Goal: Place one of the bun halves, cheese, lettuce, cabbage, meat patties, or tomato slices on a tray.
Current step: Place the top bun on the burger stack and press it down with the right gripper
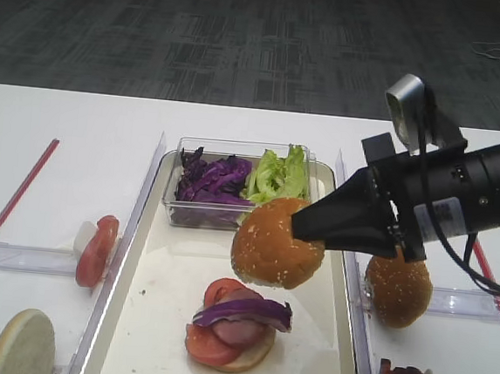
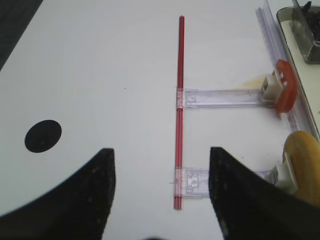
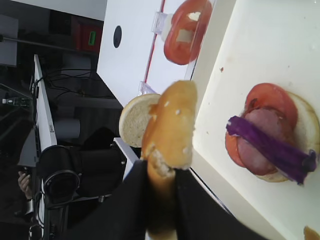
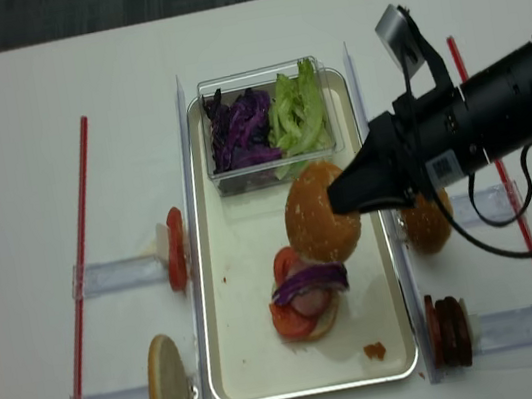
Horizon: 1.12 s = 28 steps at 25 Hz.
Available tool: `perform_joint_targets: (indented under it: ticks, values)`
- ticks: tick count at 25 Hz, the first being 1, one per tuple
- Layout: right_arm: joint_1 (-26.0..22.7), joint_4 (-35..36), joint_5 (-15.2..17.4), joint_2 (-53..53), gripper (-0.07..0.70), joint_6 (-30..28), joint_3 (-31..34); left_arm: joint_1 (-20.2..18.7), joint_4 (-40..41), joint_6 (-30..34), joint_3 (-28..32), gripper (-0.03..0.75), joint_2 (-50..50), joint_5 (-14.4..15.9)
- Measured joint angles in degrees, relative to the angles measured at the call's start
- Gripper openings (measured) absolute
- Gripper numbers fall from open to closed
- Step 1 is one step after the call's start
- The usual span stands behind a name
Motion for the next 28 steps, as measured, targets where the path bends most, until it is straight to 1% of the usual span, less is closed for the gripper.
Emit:
perform_joint_targets:
  ticks: [7,13,28]
  values:
    - [0.5,4.1,-0.6,3.3,0.151,-4.5,1.1,0.0,0.0,0.0,0.0,0.393,0.0,0.0]
    - [1.0,4.4,-0.8,3.6,0.151,-6.0,1.1,0.0,0.0,0.0,0.0,0.393,0.0,0.0]
    - [1.2,4.0,-0.8,3.6,0.151,-6.7,1.1,0.0,0.0,0.0,0.0,0.393,0.0,0.0]
